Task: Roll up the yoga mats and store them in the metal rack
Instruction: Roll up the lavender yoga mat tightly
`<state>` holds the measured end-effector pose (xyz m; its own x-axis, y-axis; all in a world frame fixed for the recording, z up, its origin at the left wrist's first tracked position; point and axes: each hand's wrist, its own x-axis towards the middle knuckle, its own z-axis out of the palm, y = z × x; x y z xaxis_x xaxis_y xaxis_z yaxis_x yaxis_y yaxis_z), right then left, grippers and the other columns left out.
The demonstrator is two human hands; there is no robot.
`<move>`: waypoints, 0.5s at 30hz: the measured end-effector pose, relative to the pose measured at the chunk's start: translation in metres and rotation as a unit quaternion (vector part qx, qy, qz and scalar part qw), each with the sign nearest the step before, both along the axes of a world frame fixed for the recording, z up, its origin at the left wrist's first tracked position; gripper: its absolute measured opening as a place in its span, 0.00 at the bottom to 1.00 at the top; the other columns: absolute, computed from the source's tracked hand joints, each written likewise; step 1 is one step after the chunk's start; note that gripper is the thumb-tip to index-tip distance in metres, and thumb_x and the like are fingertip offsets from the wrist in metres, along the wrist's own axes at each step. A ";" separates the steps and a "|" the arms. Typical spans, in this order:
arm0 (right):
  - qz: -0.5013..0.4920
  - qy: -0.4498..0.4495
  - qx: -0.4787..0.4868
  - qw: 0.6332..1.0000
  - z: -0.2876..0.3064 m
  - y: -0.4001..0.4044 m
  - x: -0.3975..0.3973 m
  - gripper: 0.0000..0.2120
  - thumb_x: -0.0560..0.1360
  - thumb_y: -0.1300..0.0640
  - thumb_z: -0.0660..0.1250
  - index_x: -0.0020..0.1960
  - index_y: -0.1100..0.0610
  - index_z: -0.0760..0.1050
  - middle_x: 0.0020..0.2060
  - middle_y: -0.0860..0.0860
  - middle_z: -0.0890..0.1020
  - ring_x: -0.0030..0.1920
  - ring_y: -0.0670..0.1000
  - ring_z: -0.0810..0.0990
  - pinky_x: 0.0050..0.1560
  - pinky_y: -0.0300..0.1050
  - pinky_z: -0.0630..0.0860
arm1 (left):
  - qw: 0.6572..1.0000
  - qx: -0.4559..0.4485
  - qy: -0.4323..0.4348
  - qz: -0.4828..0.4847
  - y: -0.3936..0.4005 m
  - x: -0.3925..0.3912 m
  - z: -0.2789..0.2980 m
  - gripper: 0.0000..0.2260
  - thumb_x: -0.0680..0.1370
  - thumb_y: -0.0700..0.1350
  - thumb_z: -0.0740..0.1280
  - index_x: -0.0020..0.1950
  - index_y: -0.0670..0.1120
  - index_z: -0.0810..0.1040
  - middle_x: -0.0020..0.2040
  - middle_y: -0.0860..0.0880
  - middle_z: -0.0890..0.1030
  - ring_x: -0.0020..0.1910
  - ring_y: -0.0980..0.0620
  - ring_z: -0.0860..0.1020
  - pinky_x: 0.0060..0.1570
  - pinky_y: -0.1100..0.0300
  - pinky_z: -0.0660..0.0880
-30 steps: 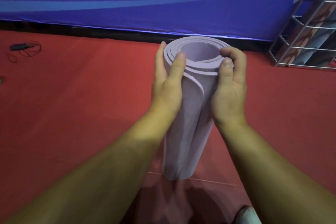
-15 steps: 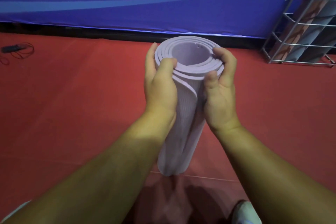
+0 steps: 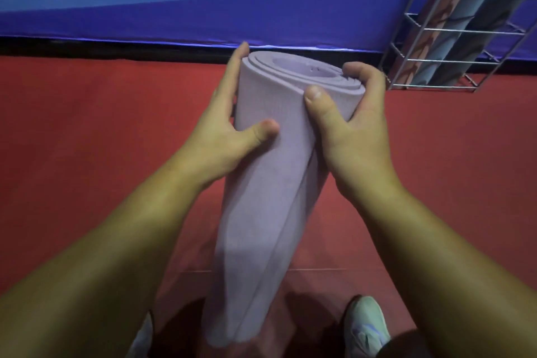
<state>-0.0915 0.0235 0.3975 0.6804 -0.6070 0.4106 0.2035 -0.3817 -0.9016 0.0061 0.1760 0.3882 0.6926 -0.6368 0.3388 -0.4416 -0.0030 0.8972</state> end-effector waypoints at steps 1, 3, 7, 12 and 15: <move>0.004 0.011 0.009 1.000 -0.002 -0.002 -0.002 0.33 0.64 0.32 0.69 0.63 0.46 0.67 0.57 0.42 0.78 0.56 0.41 0.80 0.61 0.43 0.76 | 1.000 -0.015 0.010 -0.008 -0.005 -0.004 -0.005 0.57 0.64 0.73 0.74 0.82 0.54 0.48 0.78 0.53 0.64 0.75 0.55 0.69 0.73 0.47 0.69; 0.011 0.044 0.020 0.999 -0.007 -0.008 -0.006 0.34 0.63 0.30 0.68 0.62 0.45 0.66 0.56 0.42 0.78 0.56 0.43 0.80 0.62 0.49 0.77 | 0.999 -0.030 0.034 -0.002 -0.018 -0.010 -0.012 0.58 0.61 0.73 0.75 0.81 0.54 0.49 0.76 0.54 0.67 0.73 0.56 0.71 0.71 0.48 0.71; 0.054 0.121 0.066 0.989 -0.021 -0.026 -0.009 0.39 0.61 0.28 0.67 0.65 0.46 0.63 0.55 0.44 0.77 0.54 0.45 0.80 0.61 0.51 0.78 | 0.996 -0.019 0.081 0.029 -0.037 -0.013 -0.031 0.51 0.63 0.63 0.77 0.80 0.57 0.55 0.74 0.50 0.70 0.69 0.54 0.75 0.69 0.47 0.73; 0.142 0.258 0.225 0.929 -0.061 -0.081 -0.045 0.32 0.77 0.37 0.66 0.73 0.46 0.56 0.61 0.43 0.73 0.58 0.49 0.78 0.58 0.68 0.78 | 0.993 0.098 0.070 0.022 -0.083 -0.034 -0.057 0.48 0.61 0.65 0.76 0.78 0.61 0.60 0.69 0.55 0.72 0.63 0.60 0.75 0.64 0.65 0.72; 0.137 0.284 0.290 0.904 -0.089 -0.119 -0.075 0.32 0.77 0.36 0.63 0.74 0.46 0.54 0.68 0.46 0.71 0.68 0.51 0.74 0.58 0.70 0.77 | 0.984 0.152 0.088 -0.019 -0.127 -0.047 -0.076 0.45 0.65 0.61 0.79 0.78 0.62 0.61 0.69 0.56 0.72 0.65 0.57 0.74 0.64 0.62 0.71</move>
